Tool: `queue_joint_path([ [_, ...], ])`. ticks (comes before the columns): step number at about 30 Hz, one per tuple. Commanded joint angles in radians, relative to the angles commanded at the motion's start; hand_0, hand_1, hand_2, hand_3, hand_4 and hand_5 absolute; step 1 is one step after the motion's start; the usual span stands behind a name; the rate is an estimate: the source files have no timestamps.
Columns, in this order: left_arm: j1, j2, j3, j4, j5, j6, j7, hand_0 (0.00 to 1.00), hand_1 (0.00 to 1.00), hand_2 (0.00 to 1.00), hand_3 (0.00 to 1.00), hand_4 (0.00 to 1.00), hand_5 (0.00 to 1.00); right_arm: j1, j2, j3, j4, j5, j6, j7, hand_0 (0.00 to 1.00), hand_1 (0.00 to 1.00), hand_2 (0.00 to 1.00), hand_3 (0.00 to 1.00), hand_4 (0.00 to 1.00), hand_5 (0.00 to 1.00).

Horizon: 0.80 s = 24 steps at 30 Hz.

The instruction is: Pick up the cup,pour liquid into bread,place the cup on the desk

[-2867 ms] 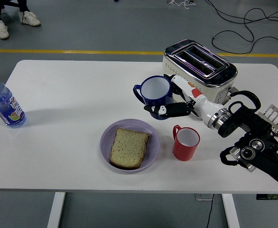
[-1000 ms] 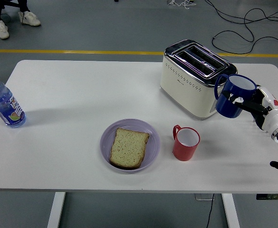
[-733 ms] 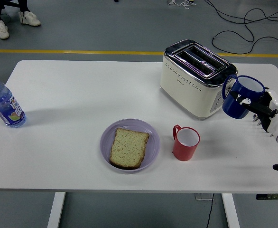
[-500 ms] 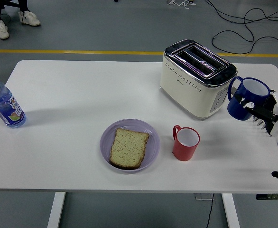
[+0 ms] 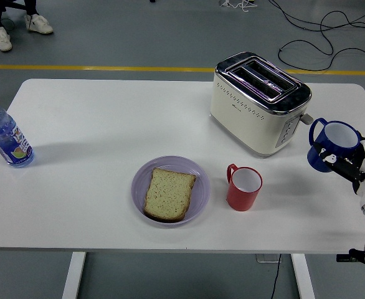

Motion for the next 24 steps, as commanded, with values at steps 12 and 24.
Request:
queue_joint_path([
  [12, 0.007, -0.003, 0.020, 0.000, -0.015, 0.000, 0.001, 0.662, 0.706, 0.727, 0.627, 0.379, 0.943, 0.023, 0.057, -0.028, -0.157, 0.005, -0.034, 0.117, 0.467, 0.451, 0.559, 0.565, 0.606, 0.002],
  [24, 0.011, -0.006, 0.039, 0.000, -0.030, 0.000, 0.001, 0.662, 0.705, 0.727, 0.627, 0.378, 0.943, 0.017, 0.116, -0.078, -0.278, 0.063, -0.089, 0.282, 0.468, 0.455, 0.558, 0.564, 0.601, 0.002],
])
